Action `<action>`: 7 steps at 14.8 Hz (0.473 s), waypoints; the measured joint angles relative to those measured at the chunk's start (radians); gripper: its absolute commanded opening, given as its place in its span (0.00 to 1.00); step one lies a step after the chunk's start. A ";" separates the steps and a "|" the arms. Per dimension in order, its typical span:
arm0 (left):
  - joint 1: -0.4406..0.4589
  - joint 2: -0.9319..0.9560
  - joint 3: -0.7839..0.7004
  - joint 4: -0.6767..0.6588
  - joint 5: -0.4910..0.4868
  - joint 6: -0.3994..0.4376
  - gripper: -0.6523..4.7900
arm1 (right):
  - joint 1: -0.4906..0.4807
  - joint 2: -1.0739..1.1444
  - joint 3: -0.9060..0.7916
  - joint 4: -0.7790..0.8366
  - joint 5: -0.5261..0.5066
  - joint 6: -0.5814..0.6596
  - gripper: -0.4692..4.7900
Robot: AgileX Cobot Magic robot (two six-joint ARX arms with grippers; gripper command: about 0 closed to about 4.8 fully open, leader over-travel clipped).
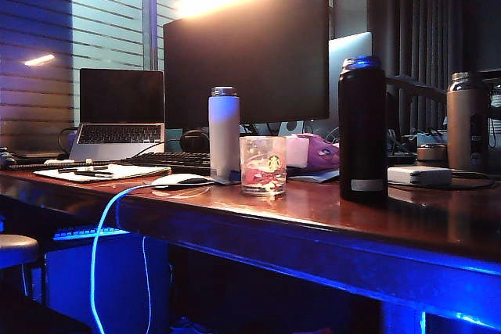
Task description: Pick up the black thermos, pour a little water from inside into the glass cup, then place the black thermos back on the table.
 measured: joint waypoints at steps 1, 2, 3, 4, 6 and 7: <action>0.000 0.000 -0.009 -0.051 -0.001 -0.003 0.11 | 0.000 0.000 0.000 0.000 0.000 0.000 0.09; 0.000 0.000 -0.009 -0.100 -0.001 -0.008 0.11 | 0.000 0.000 0.000 0.000 0.000 0.000 0.09; 0.000 0.000 -0.009 -0.147 -0.001 -0.012 0.11 | 0.000 0.000 0.000 0.000 0.000 0.000 0.09; 0.000 0.000 -0.008 -0.151 -0.003 -0.013 0.11 | 0.000 0.000 0.000 0.000 0.000 0.000 0.09; 0.000 0.000 -0.008 -0.151 -0.004 -0.015 0.11 | 0.000 0.000 0.000 0.000 0.000 0.000 0.09; 0.000 0.000 -0.008 -0.151 -0.003 -0.019 0.11 | 0.000 0.000 0.000 0.000 0.000 0.000 0.09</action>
